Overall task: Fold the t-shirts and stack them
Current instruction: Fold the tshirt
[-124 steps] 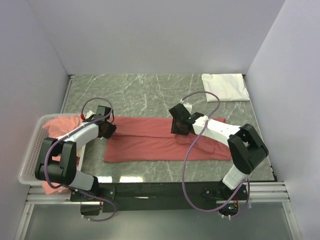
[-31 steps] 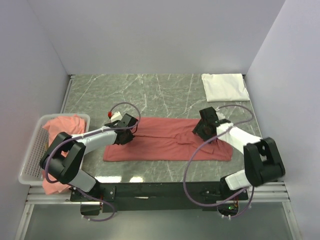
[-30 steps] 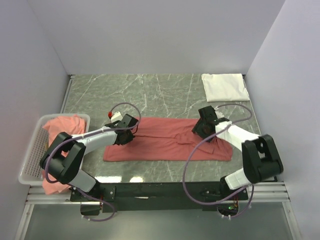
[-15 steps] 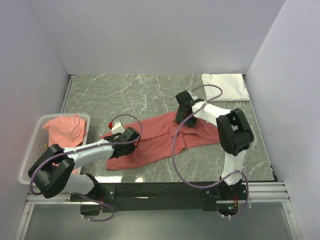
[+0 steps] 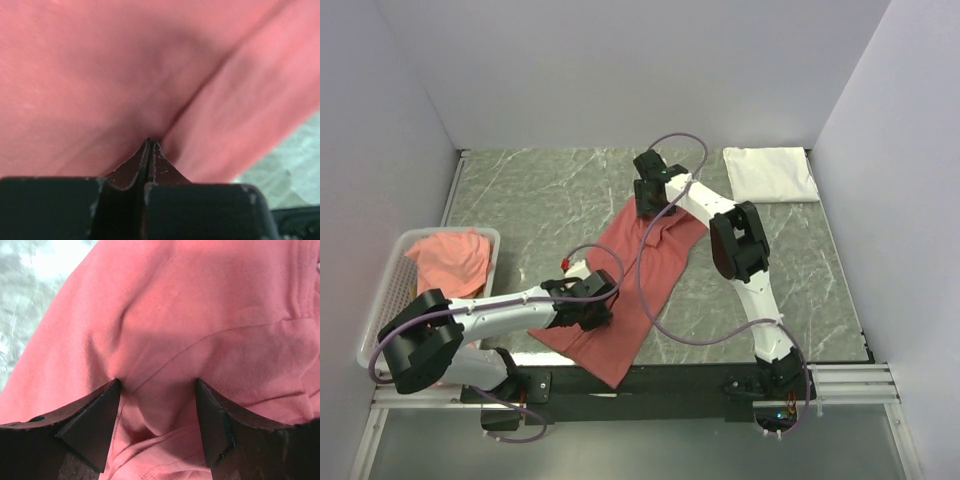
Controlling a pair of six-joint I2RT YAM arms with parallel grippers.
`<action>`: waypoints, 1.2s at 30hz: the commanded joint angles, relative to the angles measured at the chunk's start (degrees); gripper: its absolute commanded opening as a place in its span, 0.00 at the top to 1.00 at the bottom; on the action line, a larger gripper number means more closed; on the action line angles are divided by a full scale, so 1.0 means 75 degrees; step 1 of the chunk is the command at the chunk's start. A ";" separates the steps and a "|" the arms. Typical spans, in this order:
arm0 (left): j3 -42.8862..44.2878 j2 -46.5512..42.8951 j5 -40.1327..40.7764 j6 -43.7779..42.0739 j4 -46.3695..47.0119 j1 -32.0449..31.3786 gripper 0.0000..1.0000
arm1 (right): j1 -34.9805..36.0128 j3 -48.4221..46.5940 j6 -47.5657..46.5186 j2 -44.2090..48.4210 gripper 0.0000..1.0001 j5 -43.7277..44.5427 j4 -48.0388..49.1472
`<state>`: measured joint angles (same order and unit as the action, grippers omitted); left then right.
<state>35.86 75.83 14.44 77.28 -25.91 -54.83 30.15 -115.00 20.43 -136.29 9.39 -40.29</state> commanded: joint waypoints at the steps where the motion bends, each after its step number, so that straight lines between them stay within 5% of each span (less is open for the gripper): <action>1: 0.0667 -0.0033 -0.0215 -0.0247 0.0079 -0.0003 0.94 | 0.0011 -0.0731 -0.1501 -0.0496 0.31 0.0048 -0.0171; 8: 0.2518 0.0389 0.0009 -0.1548 -0.0014 0.1203 0.83 | -0.0562 -0.1437 -0.1413 0.0369 0.21 -0.0008 -0.0030; 15: 0.3842 0.1921 -0.0776 -0.3948 0.1508 0.3055 0.76 | -0.1652 0.1326 0.0975 0.2513 0.22 -0.1122 0.0636; 19: 0.5013 0.3140 -0.1851 -0.5635 0.2084 0.3722 0.63 | -0.1875 0.3061 0.1576 0.3416 0.26 -0.1170 0.1235; 24: 0.6829 0.4699 -0.2393 -0.6505 0.1991 0.4017 0.54 | -0.2227 0.4363 0.2232 0.3757 0.44 -0.1425 0.1901; 29: 0.8948 0.6361 -0.2942 -0.7337 0.1253 0.4041 0.51 | -0.2438 0.4330 0.2339 0.3395 0.55 -0.1510 0.1881; 36: 1.0429 0.7794 -0.3435 -0.7620 0.0772 0.4076 0.44 | -0.2813 0.4225 0.2457 0.2694 0.61 -0.1744 0.1964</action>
<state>109.40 131.24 -7.38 23.35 -17.50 -24.18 10.02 -80.84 38.00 -112.79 -2.90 -26.41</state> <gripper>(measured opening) 0.548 0.401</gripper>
